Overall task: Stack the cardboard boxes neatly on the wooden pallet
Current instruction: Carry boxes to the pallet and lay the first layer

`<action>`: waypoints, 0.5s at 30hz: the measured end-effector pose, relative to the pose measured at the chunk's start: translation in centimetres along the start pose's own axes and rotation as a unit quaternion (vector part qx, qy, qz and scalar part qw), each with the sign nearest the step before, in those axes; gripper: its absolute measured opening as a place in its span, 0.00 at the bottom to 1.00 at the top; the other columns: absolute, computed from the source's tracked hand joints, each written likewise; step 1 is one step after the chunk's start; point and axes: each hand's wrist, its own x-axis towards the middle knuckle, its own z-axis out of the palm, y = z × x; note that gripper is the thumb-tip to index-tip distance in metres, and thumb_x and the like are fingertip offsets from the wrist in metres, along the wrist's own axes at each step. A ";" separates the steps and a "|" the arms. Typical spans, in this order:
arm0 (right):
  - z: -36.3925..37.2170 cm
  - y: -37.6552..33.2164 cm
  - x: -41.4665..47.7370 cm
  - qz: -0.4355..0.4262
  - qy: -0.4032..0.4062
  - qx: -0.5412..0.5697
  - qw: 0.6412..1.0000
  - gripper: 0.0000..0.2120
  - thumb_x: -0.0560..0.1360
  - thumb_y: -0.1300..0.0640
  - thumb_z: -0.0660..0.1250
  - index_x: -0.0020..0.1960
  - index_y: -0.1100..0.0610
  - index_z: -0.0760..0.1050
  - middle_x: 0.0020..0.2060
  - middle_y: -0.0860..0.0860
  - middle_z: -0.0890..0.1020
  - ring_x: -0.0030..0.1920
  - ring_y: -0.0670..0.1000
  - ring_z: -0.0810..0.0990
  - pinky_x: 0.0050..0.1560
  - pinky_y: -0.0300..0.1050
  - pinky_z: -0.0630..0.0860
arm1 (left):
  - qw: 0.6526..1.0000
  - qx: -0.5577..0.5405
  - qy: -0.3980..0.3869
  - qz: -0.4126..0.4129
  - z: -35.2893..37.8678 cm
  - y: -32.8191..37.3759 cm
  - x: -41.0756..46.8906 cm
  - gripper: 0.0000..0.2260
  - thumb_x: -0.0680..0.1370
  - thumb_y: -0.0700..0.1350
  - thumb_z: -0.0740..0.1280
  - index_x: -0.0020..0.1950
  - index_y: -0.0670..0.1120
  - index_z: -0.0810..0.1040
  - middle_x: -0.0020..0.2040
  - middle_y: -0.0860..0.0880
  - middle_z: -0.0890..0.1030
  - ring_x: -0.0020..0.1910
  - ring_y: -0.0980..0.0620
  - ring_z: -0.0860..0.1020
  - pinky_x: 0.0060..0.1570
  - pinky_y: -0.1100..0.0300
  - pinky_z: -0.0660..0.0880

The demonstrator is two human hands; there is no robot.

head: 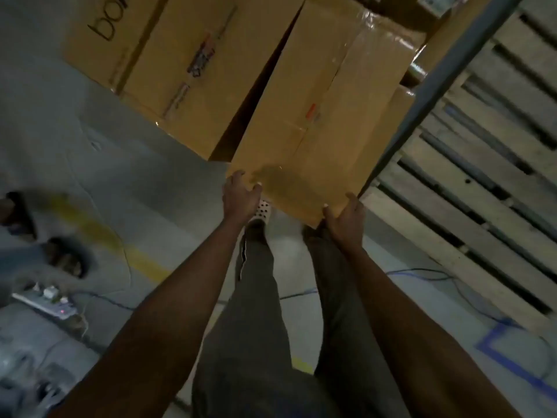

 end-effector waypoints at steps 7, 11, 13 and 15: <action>6.9 0.9 1.4 0.190 0.010 0.173 0.966 0.31 0.82 0.42 0.64 0.78 0.59 0.63 0.73 0.57 0.72 0.70 0.60 0.73 0.51 0.34 0.74 | 0.994 -0.038 -0.055 -0.089 -1.1 -4.0 6.8 0.32 0.70 0.54 0.69 0.75 0.54 0.69 0.68 0.49 0.77 0.65 0.44 0.75 0.64 0.46 0.74; 9.1 -0.8 0.3 0.227 0.036 0.258 0.938 0.42 0.77 0.36 0.67 0.81 0.54 0.55 0.78 0.55 0.66 0.75 0.60 0.66 0.72 0.55 0.67 | 0.989 -0.049 -0.124 -0.069 -3.4 -3.6 6.9 0.27 0.77 0.41 0.69 0.76 0.52 0.70 0.64 0.49 0.77 0.60 0.48 0.74 0.57 0.54 0.71; 8.8 -2.6 -0.8 0.249 0.075 0.297 0.919 0.43 0.76 0.36 0.68 0.81 0.53 0.55 0.77 0.55 0.66 0.75 0.60 0.66 0.72 0.57 0.66 | 0.990 -0.043 -0.130 -0.047 -4.8 -3.1 6.3 0.26 0.77 0.44 0.70 0.75 0.52 0.72 0.65 0.48 0.77 0.61 0.46 0.75 0.58 0.54 0.72; 7.8 -4.4 -2.0 0.249 0.118 0.332 0.902 0.43 0.74 0.35 0.70 0.80 0.52 0.57 0.75 0.54 0.68 0.73 0.59 0.69 0.72 0.57 0.67 | 0.992 -0.046 -0.116 -0.023 -6.5 -1.8 4.9 0.22 0.77 0.46 0.71 0.71 0.51 0.75 0.61 0.49 0.79 0.59 0.47 0.76 0.54 0.56 0.72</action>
